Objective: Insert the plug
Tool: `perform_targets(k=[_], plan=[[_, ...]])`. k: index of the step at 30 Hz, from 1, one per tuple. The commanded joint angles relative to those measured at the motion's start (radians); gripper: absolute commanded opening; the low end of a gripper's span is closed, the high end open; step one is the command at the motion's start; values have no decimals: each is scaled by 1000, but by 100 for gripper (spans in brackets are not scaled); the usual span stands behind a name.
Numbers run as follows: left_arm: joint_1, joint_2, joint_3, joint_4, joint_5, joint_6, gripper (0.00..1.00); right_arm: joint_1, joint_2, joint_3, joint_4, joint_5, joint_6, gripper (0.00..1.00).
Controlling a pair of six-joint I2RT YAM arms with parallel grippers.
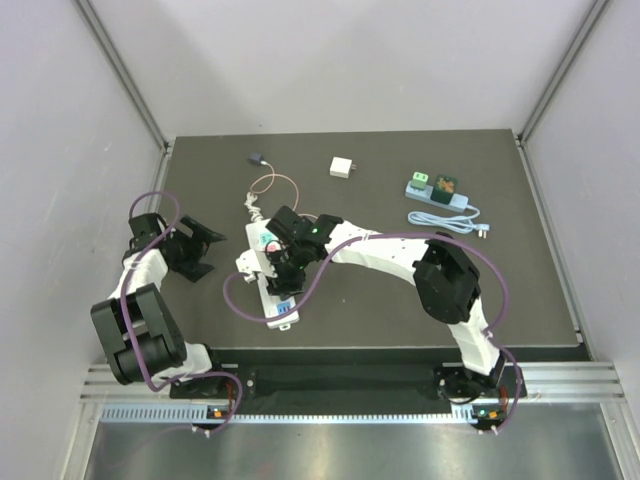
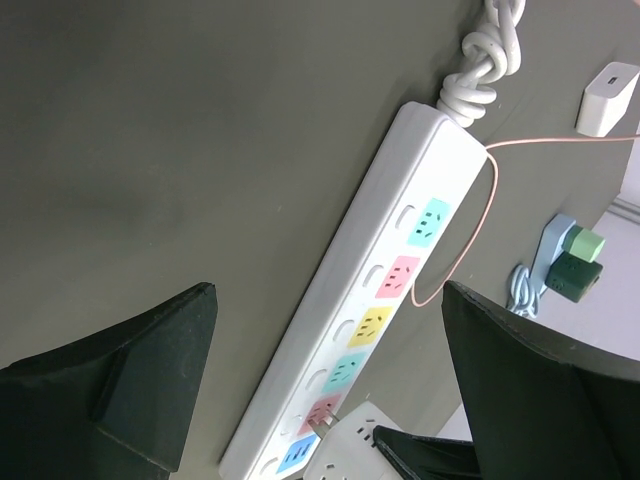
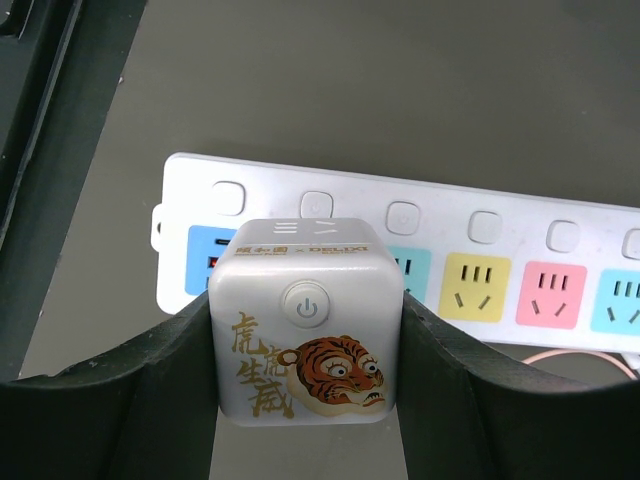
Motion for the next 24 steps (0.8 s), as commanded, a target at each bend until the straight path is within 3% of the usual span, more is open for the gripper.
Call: perform_targets(k=[1,24], plan=[[9,-45,8,10,-19,9,98,6,4,24,28,-27,13,0],[13,-59,31,-19,-69,9,98,-22,1,22,-4,-26,10,0]])
